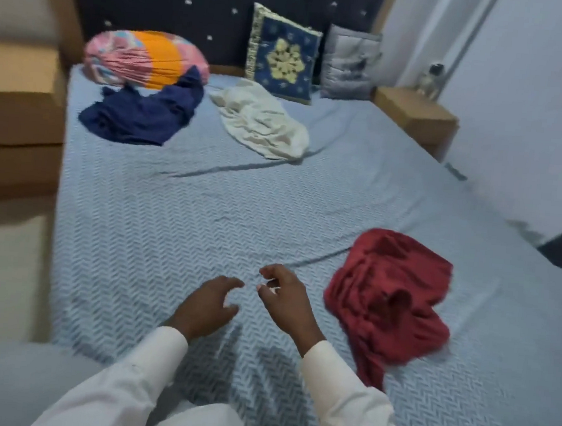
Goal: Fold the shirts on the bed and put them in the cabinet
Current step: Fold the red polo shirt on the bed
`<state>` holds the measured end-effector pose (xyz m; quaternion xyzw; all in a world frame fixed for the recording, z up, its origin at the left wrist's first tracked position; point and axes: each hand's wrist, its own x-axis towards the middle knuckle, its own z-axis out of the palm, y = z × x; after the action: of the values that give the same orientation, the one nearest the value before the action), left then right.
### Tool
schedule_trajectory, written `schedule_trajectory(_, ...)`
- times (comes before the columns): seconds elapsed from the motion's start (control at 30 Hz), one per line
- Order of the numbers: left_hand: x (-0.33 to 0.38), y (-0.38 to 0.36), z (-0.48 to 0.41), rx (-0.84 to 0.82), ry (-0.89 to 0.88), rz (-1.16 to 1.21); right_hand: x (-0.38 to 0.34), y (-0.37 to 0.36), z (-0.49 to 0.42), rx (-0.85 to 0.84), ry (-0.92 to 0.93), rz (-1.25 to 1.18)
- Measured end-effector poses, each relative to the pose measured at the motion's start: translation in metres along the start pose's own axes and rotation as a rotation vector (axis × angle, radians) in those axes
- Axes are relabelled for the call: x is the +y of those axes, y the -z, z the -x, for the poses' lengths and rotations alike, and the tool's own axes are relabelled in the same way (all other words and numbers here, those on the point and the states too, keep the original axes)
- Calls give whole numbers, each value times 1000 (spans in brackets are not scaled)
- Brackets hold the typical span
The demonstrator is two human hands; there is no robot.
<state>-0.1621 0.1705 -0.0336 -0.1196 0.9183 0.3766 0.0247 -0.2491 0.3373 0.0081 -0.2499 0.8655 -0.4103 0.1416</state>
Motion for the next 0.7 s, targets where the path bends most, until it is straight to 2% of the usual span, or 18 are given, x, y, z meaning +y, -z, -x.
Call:
schedule_trajectory(0.13,3,-37,-3,-148,-139,-266,62,46,-2,159,-171,176)
schedule_trajectory(0.23,-16,-35,1,-174,-147,-287,99,70,-13,353,-299,409)
schedule_trajectory(0.27,-17,-31,3,-177,-120,-290,108,75,-16,399,-362,473)
schedule_trajectory(0.33,-21,-26,2,-63,-131,-260,118,79,-22,355,-552,515)
schedule_trajectory(0.37,-24,-26,2,-19,-128,-206,120,79,-24,284,-624,512)
schedule_trajectory(0.43,-29,-24,5,-39,-59,-90,122,75,-28,186,-655,498)
schedule_trajectory(0.57,-30,-21,7,54,119,207,79,59,-37,203,-460,384)
schedule_trajectory(0.63,-25,-13,4,49,247,533,40,37,-36,185,-286,266)
schedule_trajectory(0.7,-21,-3,0,-9,388,991,0,12,-30,31,-157,42)
